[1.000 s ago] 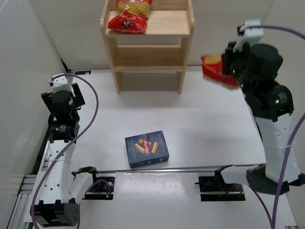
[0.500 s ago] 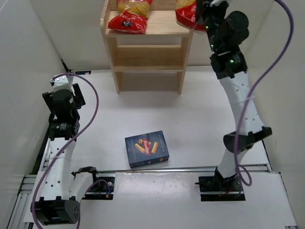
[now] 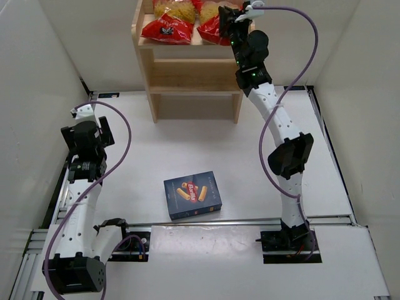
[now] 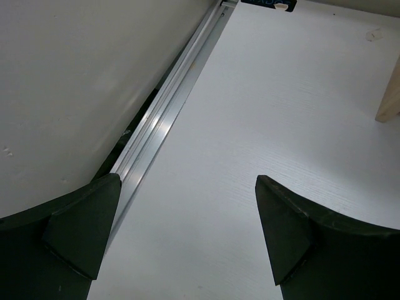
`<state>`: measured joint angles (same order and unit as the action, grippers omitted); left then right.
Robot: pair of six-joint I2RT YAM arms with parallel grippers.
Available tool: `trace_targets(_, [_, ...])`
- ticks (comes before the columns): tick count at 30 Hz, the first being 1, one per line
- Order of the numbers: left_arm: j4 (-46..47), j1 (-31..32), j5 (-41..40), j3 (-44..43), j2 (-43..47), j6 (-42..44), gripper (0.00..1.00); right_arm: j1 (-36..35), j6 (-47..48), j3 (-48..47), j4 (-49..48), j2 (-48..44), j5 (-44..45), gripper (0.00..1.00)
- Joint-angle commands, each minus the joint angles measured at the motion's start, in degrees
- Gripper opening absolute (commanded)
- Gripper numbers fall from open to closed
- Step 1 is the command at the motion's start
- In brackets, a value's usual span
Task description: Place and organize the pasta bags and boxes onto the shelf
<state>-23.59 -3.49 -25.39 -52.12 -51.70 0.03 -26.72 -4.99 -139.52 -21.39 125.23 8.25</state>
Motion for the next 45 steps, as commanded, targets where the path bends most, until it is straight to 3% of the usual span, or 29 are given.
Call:
trace_targets(1, [0.1, -0.8, 1.7, 0.1, 0.6, 0.0, 0.99, -0.8, 0.2, -1.5, -11.0, -3.8, 3.3, 0.14])
trace_targets(3, [-0.4, -0.8, 3.0, 0.1, 0.6, 0.0, 0.99, -0.8, 0.2, -0.9, -9.0, -4.4, 3.3, 0.51])
trace_targets(4, [-0.4, -0.8, 3.8, -0.5, 0.6, 0.0, 0.99, -0.8, 0.2, -0.9, -7.9, -4.4, 2.1, 0.81])
trace_targets(6, [-1.0, -0.8, 6.6, -2.0, -0.1, 0.0, 0.99, -1.3, 0.2, -0.9, -4.9, -6.6, 0.8, 1.00])
trace_targets(10, [-4.3, 2.5, 12.6, -6.8, -3.0, 0.0, 0.99, -3.6, 5.8, 1.7, -3.7, -11.8, 3.5, 1.00])
trace_targets(12, [-10.9, 4.4, 19.0, -10.3, -5.9, 0.0, 0.99, -4.5, 8.9, 2.3, -1.4, -15.3, 8.5, 1.00])
trace_targets(14, [-17.2, 9.2, 22.8, -17.4, -10.6, 0.0, 0.99, -6.2, 11.0, 3.5, 0.8, -20.6, 9.5, 1.00])
trace_targets(15, [-23.6, 11.5, 24.4, -20.0, -12.4, 0.0, 0.99, -6.8, 11.8, 7.1, 1.8, -23.1, 9.5, 1.00])
trace_targets(18, [-31.4, 23.7, 25.7, -28.9, -20.2, 0.0, 0.99, -8.2, 12.3, 20.3, 3.9, -34.7, 9.5, 1.00])
trace_targets(20, [-36.9, 33.8, 26.3, -31.9, -24.6, 0.0, 0.99, -8.2, 9.9, 26.1, 11.2, -43.4, 7.5, 1.00])
trace_targets(23, [-38.3, 40.2, 26.4, -31.9, -27.2, 0.0, 0.99, -8.2, 5.7, 32.9, 28.8, -52.1, 1.7, 1.00])
trace_targets(25, [-38.3, 39.2, 32.6, -30.8, -27.2, 0.0, 0.99, -8.2, 1.2, 38.8, 42.7, -56.9, 0.8, 1.00])
trace_targets(27, [-35.6, 33.7, 37.3, -26.7, -22.8, 0.0, 0.99, -8.2, -5.2, 46.3, 49.6, -60.5, 0.8, 1.00])
trace_targets(28, [-33.9, 32.2, 38.7, -24.3, -20.7, 0.0, 0.99, -8.2, -7.5, 55.0, 52.2, -64.4, -0.2, 1.00])
trace_targets(30, [-29.3, 30.6, 40.2, -15.5, -13.4, 0.0, 0.99, -8.2, -14.5, 64.3, 56.9, -68.3, -8.8, 1.00])
trace_targets(32, [-28.2, 31.2, 41.8, -7.0, -6.7, 0.0, 0.99, -8.2, -22.4, 87.4, 55.2, -77.1, -20.0, 1.00])
trace_targets(33, [-28.2, 31.2, 41.8, -6.9, -6.7, 0.0, 0.99, -8.2, -22.4, 87.5, 55.1, -77.2, -20.1, 1.00])
trace_targets(35, [-27.7, 31.2, 46.4, -6.0, -6.0, 0.0, 0.99, -8.7, -24.0, 97.3, 50.8, -79.9, -23.4, 1.00])
trace_targets(40, [-20.9, 24.5, 59.4, -7.8, -7.0, 0.0, 0.99, -9.2, -24.5, 106.5, 39.6, -79.0, -27.0, 1.00])
trace_targets(42, [-20.9, 24.0, 58.3, -3.4, -8.3, 0.0, 0.99, -9.2, -24.5, 108.4, 37.3, -76.7, -28.8, 1.00])
trace_targets(45, [-20.2, 23.3, 50.5, 2.3, -11.0, 0.0, 0.99, -9.8, -24.5, 110.4, 32.6, -74.7, -31.3, 1.00])
